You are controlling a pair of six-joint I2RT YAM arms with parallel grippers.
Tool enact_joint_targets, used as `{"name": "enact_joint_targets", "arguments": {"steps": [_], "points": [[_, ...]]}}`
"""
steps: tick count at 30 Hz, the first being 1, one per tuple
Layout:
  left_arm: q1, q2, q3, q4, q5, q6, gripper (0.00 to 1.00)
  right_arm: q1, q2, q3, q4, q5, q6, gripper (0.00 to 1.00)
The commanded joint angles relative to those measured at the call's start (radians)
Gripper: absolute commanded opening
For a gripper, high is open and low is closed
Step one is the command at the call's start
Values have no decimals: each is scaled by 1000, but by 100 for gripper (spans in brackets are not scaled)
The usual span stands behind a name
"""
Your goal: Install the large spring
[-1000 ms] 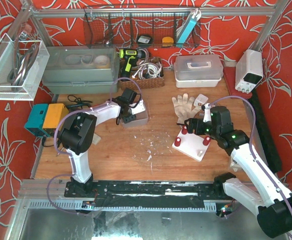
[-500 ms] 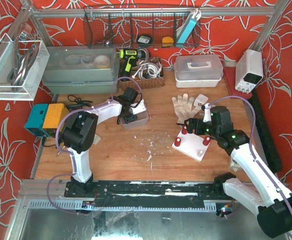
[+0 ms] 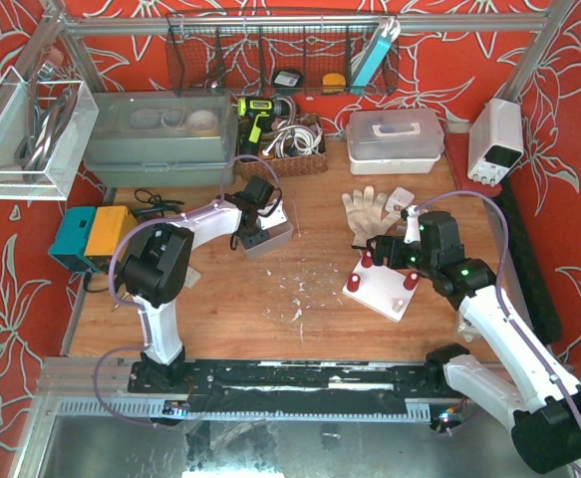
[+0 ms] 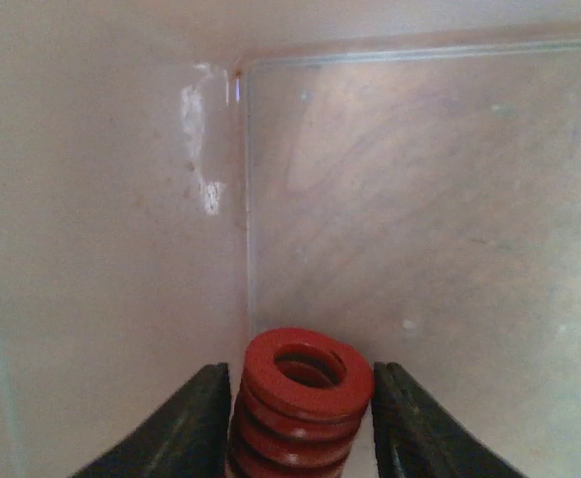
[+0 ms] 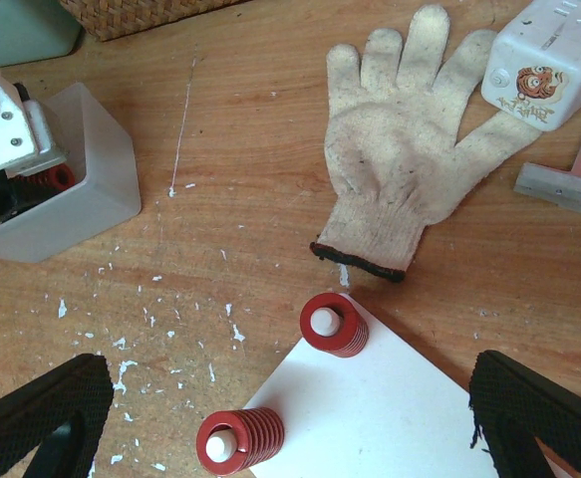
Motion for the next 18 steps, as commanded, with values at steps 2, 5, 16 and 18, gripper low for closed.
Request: {"name": "enact_joint_targets", "arguments": {"steps": [2,5,16,18], "points": [[-3,13,-34,-55,6,-7,31,5,-10,8,13,-6,-7,98],[-2,6,-14,-64,37,-11,22,5,-10,8,13,-4,-6,99],[-11,-69,15,-15,182,-39,0,5,-9,-7,34,-6,-1,99],[-14,-110,3,34,220,-53,0,5,-1,-3,27,-8,13,99]]}}
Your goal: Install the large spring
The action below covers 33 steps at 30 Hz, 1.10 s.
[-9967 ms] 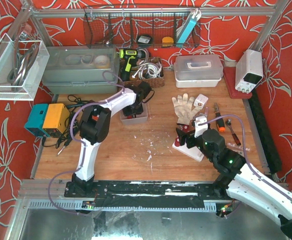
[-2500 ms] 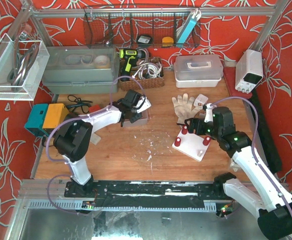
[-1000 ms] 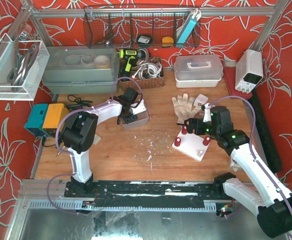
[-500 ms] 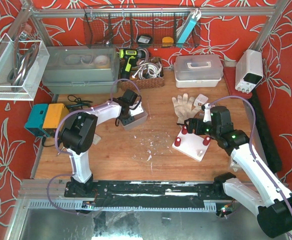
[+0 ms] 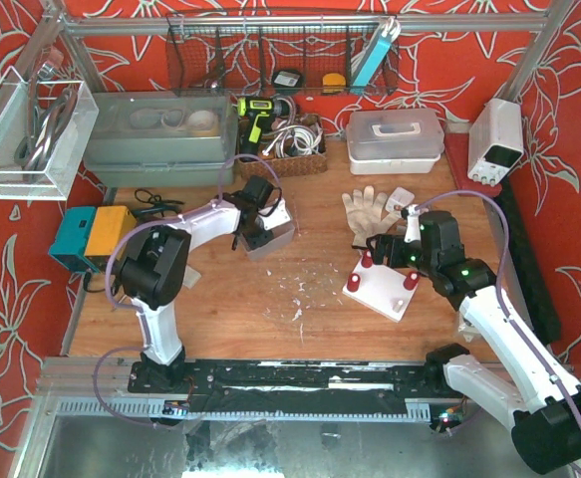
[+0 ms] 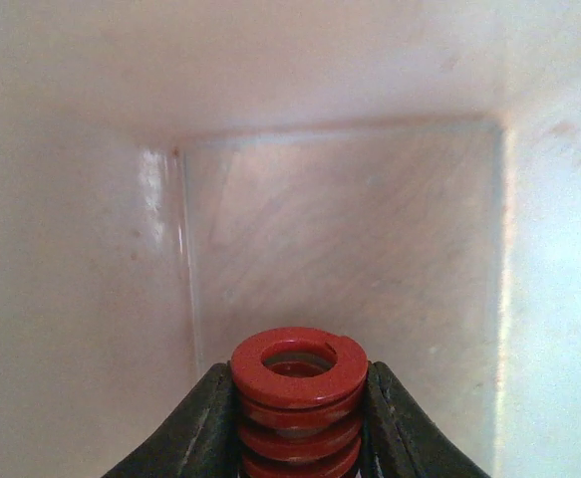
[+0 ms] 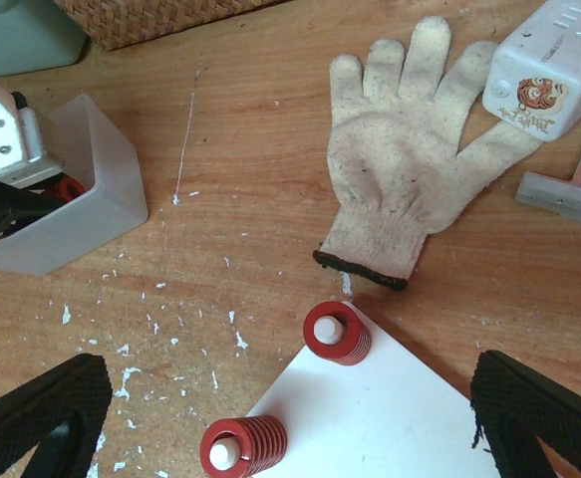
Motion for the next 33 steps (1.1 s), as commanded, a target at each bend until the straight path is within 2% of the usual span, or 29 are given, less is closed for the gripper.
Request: {"name": "enact_joint_targets", "arguments": {"steps": [1,6,11,15,21,24,27,33], "points": [[-16,-124,-9,90,113,-40,0,5,4,0,11,-8,16,99],[-40,-265,-85,314,171,-101,0,2,16,25,-15,-29,42,99],[-140,-415,-257,626,178,-142,0,2,32,32,23,-152,88,98],[-260,-491,-377,820,183,-175,0,2,38,47,29,-239,117,86],[-381,-582,-570,1068,210,-230,0,14,10,65,40,-368,128,70],[-413,-592,-612,1106,221,-250,0,65,1,92,2,-365,101,68],[-436,-592,-612,1084,200,-254,0,129,15,122,-47,-306,72,72],[-471,-599,-635,1106,202,-259,0,214,73,145,-36,-305,89,70]]}}
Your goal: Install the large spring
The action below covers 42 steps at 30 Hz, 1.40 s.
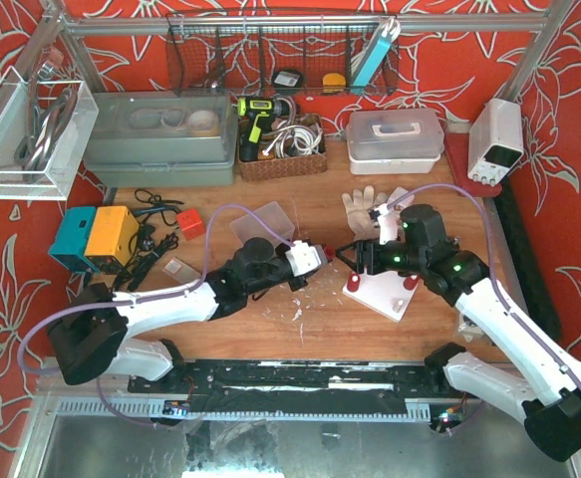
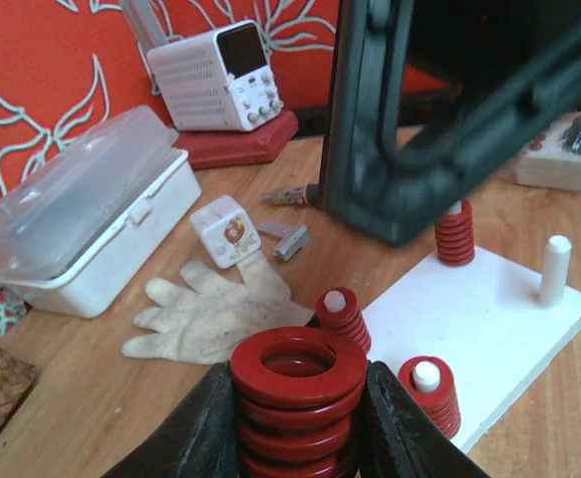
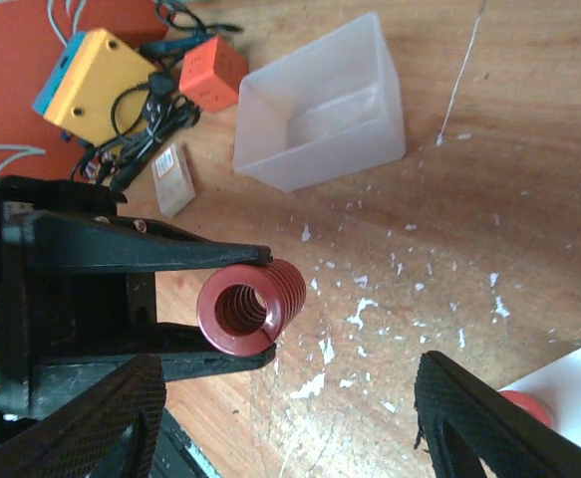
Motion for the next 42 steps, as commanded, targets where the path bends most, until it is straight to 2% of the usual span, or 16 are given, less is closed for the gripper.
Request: {"name": "enact_joint_targets", "arguments": {"steps": [1,7,15,19,23,29,31,33,36,37,38,39,42], "points": [[-28,-28,-9,95,-4,-10,0,57,41,37,-19,8,-1,70],[-58,-35,-8,93,1,-1,0,119,94,60,-14,47,6,66],[-80,-37,-8,100,7,13,0,155,180,77,-35,88,9,55],[-88,-31,-14,120,-3,12,0,157,208,78,-40,61,4,41],[-96,-20,-24,145,-6,6,0,157,205,77,-44,60,-10,20],[-99,-19,-48,167,-31,2,2,158,177,90,-72,103,-28,1],[-100,-22,-55,169,-41,1,17,157,165,90,-72,122,-22,0],[-99,-24,-59,165,-50,-2,41,157,150,91,-76,141,-13,0],[-100,-33,-74,168,-75,-12,60,157,125,103,-117,199,-2,0],[-101,-39,-84,175,-90,-22,71,157,109,107,-140,252,-1,0],[-101,-44,-94,184,-104,-32,93,156,92,109,-169,293,2,0],[-101,-48,-104,194,-122,-47,99,156,74,110,-203,337,7,0],[-101,-60,-134,210,-174,-93,100,155,19,127,-334,484,38,0]]}}
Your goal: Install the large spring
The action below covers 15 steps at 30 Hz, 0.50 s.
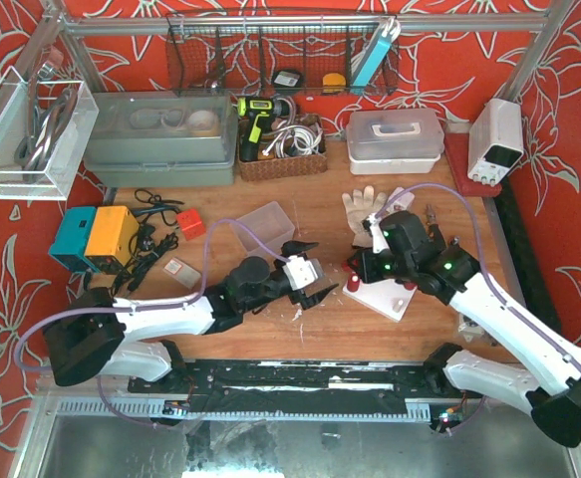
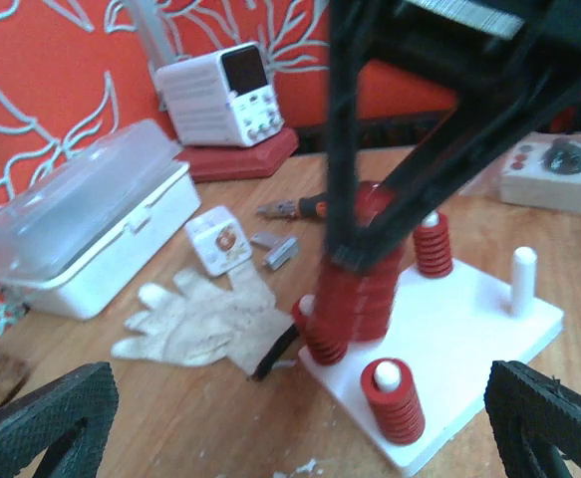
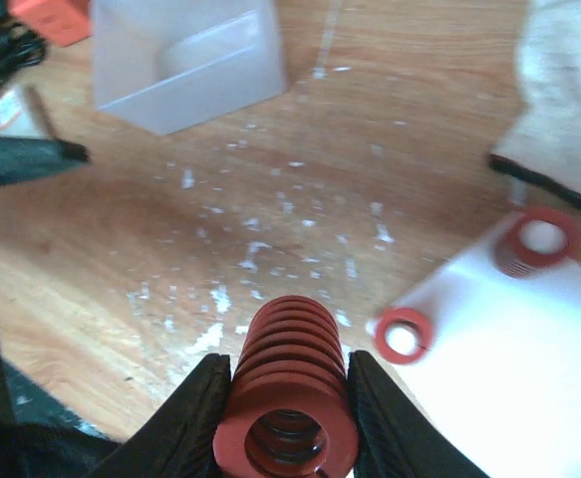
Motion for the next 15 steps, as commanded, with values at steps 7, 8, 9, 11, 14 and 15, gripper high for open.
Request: {"name": "enact_joint_targets", "arguments": {"steps": [7,8,9,11,14,15], "points": [[-6,-31,-72,50,-195,-165,100,-2,-147,85,-509,401,139,0],[-4,-30,-83,62,-205,-161,100,-2,-150,88,-550,424,154,0],[-4,-27,-91,74,-212,-156,100,-3,-152,89,-587,444,173,0],[-4,-22,-99,83,-226,-146,100,-2,-171,72,-622,456,195,0],[-4,-8,-104,94,-233,-135,100,-2,-213,-1,-579,440,222,0],[-4,-4,-104,98,-232,-136,100,-3,-218,-24,-561,433,234,0]]}}
